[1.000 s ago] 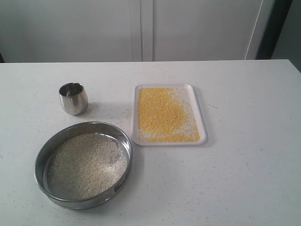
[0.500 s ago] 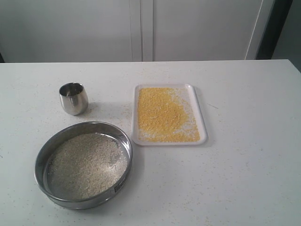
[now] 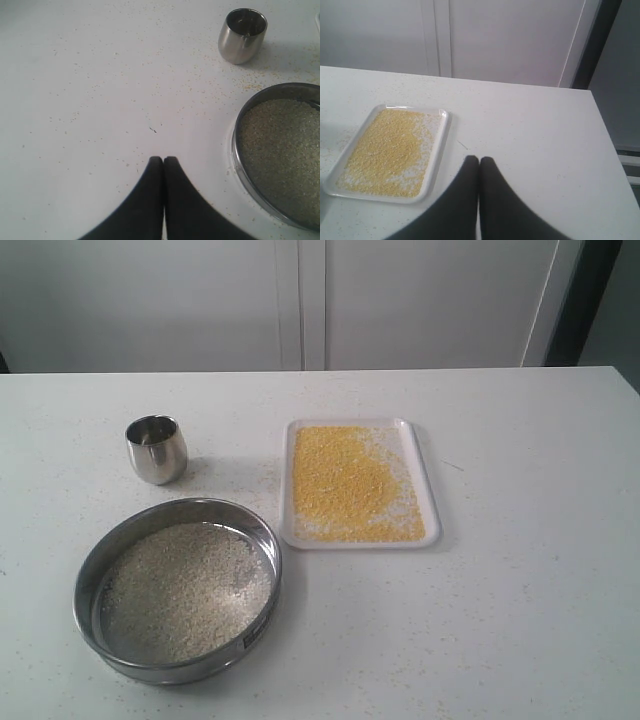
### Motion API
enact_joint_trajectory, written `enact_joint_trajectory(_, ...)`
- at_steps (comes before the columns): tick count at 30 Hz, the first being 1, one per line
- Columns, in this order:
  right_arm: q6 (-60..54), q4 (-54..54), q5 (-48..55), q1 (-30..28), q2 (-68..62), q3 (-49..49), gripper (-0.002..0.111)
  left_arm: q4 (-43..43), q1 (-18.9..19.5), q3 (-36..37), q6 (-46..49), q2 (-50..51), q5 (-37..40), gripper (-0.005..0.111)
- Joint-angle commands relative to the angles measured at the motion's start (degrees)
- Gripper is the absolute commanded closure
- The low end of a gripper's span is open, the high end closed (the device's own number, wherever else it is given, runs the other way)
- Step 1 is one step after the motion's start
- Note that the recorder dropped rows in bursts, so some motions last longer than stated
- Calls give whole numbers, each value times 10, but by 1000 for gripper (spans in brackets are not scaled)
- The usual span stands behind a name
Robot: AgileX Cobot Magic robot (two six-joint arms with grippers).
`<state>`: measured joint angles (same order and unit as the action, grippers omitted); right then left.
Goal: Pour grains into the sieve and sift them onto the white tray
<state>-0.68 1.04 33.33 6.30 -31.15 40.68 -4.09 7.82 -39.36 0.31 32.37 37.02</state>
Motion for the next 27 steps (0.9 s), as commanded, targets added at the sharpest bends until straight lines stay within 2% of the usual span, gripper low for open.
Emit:
enact_joint_trajectory(1,-6,-5,-9,-6,2,-3,108,-2,0,2,2,-3,3,107)
enact_joint_trajectory(27,-6,-6,-9,-6,18,-22,108,-2,0,2,2,-3,3,107)
